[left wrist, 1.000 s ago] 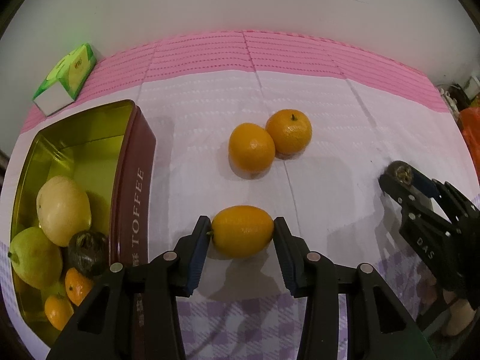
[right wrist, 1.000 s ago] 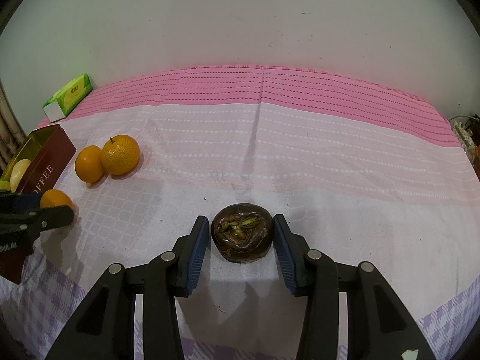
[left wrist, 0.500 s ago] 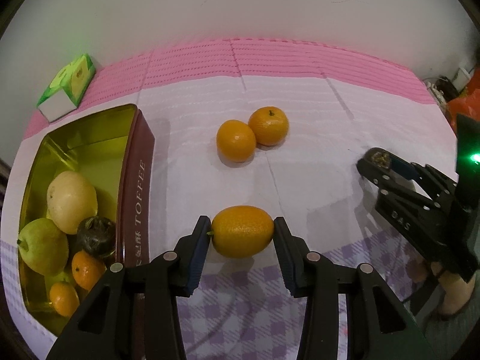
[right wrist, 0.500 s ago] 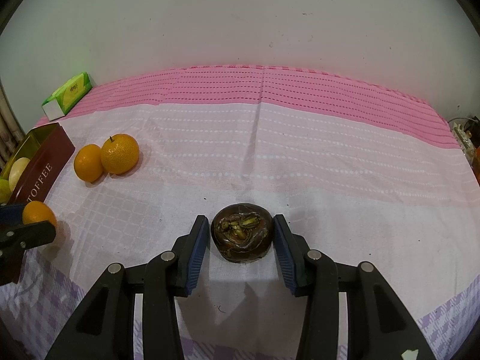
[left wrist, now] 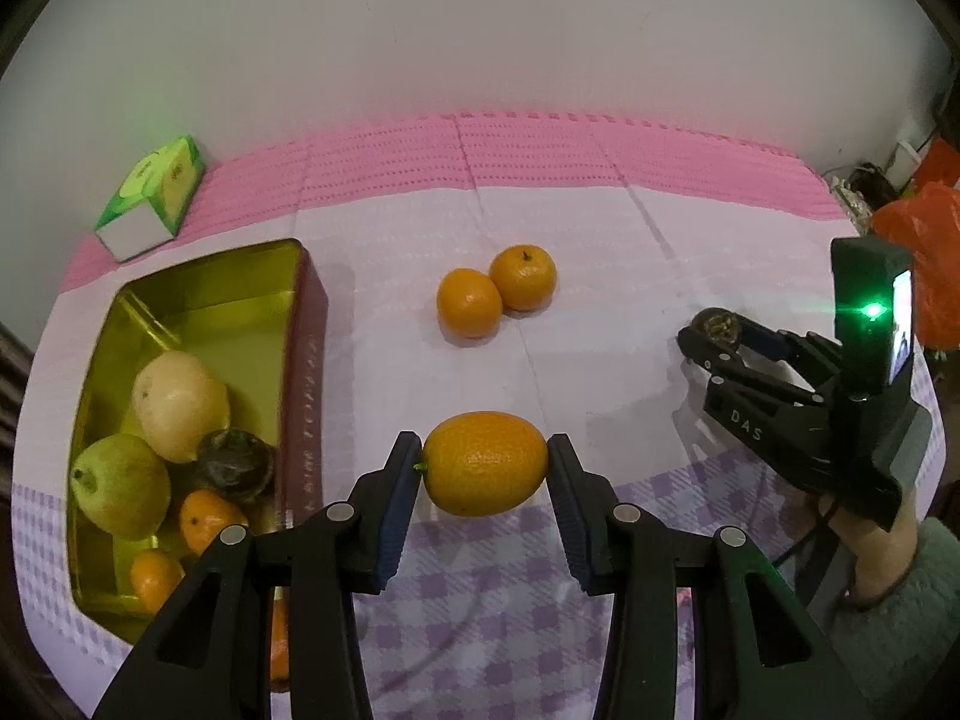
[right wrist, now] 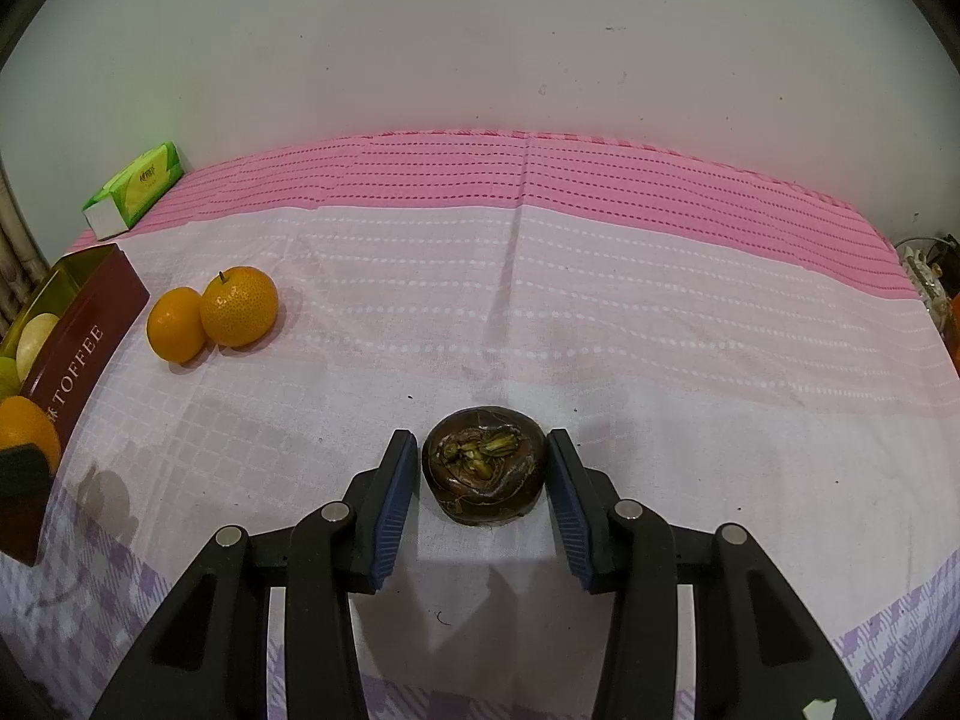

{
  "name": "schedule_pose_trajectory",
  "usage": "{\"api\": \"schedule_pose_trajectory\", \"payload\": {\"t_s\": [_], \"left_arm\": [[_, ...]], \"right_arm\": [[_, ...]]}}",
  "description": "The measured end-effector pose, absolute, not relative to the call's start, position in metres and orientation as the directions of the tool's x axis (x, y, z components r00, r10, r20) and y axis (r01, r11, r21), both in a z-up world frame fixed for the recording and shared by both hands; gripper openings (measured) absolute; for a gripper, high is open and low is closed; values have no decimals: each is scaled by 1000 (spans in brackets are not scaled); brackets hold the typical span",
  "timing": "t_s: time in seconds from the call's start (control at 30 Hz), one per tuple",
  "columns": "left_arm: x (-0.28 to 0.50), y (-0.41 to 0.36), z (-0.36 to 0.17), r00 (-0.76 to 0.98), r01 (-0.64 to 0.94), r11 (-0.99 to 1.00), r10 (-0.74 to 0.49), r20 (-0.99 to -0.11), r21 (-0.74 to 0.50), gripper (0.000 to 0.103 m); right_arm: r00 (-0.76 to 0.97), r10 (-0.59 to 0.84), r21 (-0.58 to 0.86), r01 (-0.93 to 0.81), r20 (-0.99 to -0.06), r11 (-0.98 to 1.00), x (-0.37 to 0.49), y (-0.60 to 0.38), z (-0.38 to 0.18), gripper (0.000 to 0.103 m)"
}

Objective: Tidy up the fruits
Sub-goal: 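Carry the orange into the tin box and open the left gripper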

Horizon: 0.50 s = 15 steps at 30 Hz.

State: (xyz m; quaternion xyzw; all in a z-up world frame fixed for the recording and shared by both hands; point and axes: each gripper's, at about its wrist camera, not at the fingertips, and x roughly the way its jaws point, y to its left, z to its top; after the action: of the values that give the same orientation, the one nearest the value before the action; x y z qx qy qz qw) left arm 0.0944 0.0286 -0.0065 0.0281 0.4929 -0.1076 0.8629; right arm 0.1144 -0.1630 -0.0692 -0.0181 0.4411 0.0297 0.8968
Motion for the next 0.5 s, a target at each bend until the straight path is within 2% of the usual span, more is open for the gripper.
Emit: {"api": "schedule_pose_trajectory", "payload": {"t_s": [0.5], "left_arm": [[86, 97, 2, 523, 102, 995, -72, -849, -21, 44]], "right_arm": [[609, 36, -8, -70, -792, 998, 115, -162, -70, 42]]}}
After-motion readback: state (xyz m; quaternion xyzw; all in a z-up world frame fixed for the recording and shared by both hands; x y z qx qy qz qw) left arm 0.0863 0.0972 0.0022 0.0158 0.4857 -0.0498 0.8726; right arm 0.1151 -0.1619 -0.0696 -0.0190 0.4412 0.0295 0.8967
